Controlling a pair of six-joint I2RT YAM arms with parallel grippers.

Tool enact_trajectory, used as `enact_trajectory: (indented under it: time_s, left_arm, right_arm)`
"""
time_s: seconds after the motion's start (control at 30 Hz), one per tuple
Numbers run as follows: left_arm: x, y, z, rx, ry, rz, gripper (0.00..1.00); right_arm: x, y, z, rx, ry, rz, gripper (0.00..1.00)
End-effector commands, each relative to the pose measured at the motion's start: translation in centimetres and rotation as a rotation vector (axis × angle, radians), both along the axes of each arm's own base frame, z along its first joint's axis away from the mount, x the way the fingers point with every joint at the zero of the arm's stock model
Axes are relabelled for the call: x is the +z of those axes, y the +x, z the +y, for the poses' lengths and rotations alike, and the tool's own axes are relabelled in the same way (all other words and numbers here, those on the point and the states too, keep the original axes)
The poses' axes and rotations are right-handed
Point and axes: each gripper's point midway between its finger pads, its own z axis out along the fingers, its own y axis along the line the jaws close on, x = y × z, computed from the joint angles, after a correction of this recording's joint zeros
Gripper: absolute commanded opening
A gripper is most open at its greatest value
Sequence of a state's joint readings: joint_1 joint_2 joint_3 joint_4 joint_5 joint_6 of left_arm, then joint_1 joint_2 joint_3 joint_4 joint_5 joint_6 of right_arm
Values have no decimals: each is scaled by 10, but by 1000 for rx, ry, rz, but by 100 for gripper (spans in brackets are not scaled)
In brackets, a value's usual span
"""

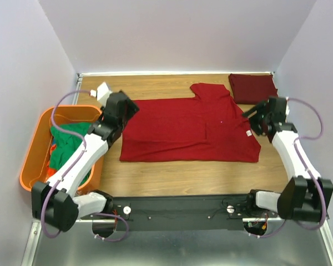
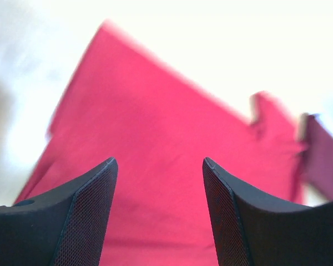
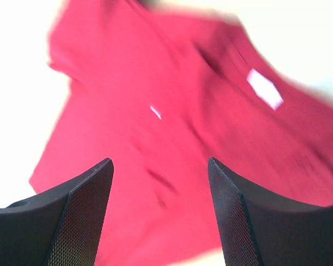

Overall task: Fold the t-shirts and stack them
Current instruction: Fold the tshirt

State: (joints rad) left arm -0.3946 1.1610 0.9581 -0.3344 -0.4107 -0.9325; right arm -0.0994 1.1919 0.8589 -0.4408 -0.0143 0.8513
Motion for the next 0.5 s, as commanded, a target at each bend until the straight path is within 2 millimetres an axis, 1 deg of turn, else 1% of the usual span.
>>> enact_trajectory:
  time_s: [0.0,0.03,0.07,0.13,0.17,0.2,0.23,0.27,0.3,0.33,0.37,0.4,0.43,0.47]
  left_arm:
    - [29,43,-11,-47,88,-67,71]
    - [30,52,-13,-59,111,-66,71]
    - [27,68,-20,-73,115,-46,71]
    - [25,85,-23,-75,130,-31,71]
    - [6,97,-21,-77,151,13,71]
    - [13,108,-21,-71,150,5,71]
    - [5,122,-18,-56,156,27,71]
    - [-12,126,-15,-55,164,67,71]
    - [-9,135,-15,-48,155,63,71]
    - [-14,142,-11,-37,154,80,71]
    - [-34,151,-7,-24,160,124,71]
    - [-30,160,-4,-12,158,120,70]
    - [-47,167,-1,0,167,156,70]
    - [-52,172,1,7,170,168,68]
  right_arm:
    - [14,52,-7,117,-109,-72,76]
    - [14,72,2,175,-76,-91,76]
    - [10,81,6,207,-63,-86,76]
    - [5,98,11,258,-65,-84,76]
    - [-14,106,11,269,-60,-40,75]
    - [-2,122,12,296,-73,-75,75]
    - [-4,138,12,312,-78,-78,75]
    - [-15,139,12,321,-81,-56,75]
    - [-5,152,11,338,-105,-85,75]
    - [-3,160,10,343,-114,-94,75]
    - [-2,166,9,347,-121,-102,75]
    - [1,179,9,357,-134,-116,75]
    - [2,184,10,367,-137,-122,75]
    - [2,189,11,373,-140,-127,75]
